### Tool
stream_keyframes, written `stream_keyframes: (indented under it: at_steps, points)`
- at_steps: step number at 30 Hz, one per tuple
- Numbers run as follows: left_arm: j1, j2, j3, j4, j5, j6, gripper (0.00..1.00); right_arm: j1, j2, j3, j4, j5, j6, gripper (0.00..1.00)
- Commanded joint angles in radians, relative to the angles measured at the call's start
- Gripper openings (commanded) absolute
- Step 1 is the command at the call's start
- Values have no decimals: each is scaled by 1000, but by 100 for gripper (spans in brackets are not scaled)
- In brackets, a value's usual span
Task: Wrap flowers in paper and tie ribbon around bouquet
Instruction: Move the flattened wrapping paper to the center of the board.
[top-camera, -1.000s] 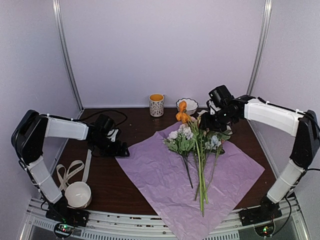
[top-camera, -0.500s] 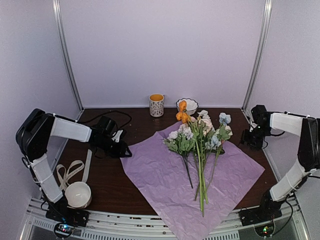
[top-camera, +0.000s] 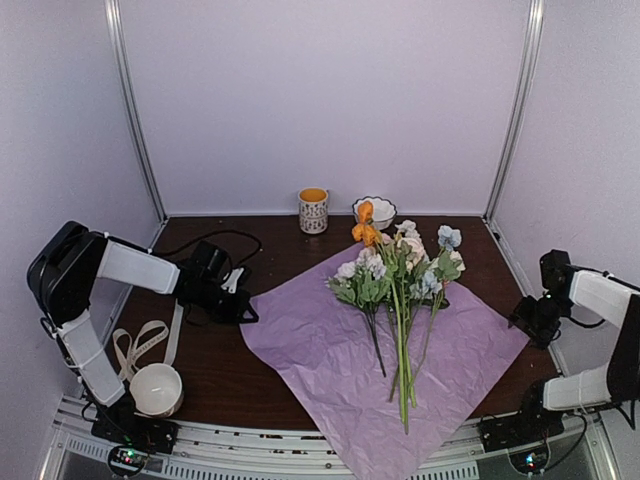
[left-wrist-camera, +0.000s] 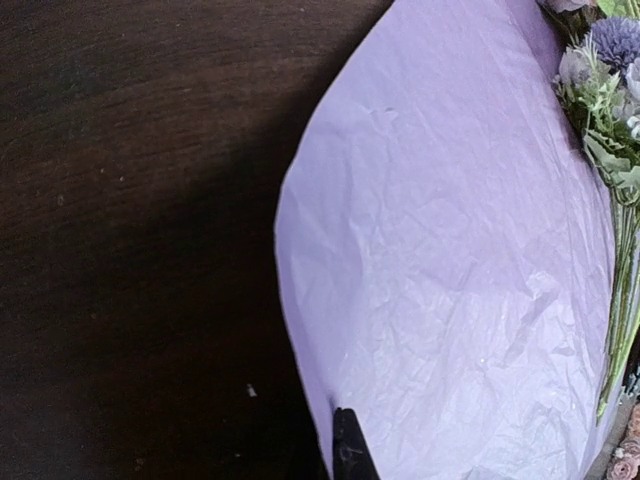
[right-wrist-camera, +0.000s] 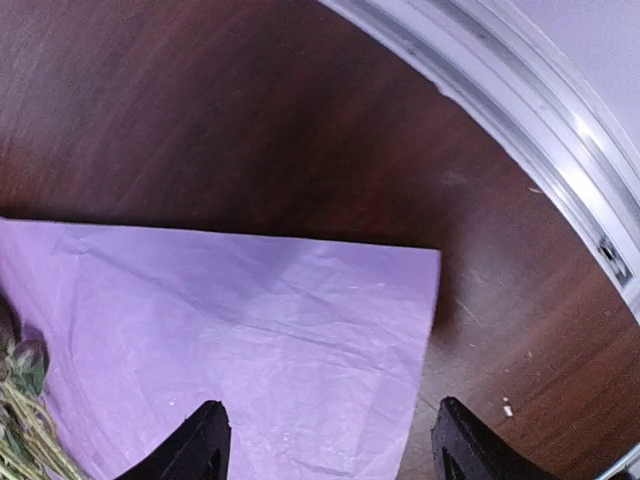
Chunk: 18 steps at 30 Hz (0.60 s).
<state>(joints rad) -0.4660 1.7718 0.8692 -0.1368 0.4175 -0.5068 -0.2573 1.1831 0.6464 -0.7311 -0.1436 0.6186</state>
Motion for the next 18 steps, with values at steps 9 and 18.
stream_keyframes:
  at_steps: [9, 18]
  points:
    - [1, -51, -52, 50, -44, -2, 0, -1, 117, -118, 163, -87, 217, 65]
    - [10, -96, -44, -5, -127, 18, 0, 86, 248, -70, 411, -315, 246, 45]
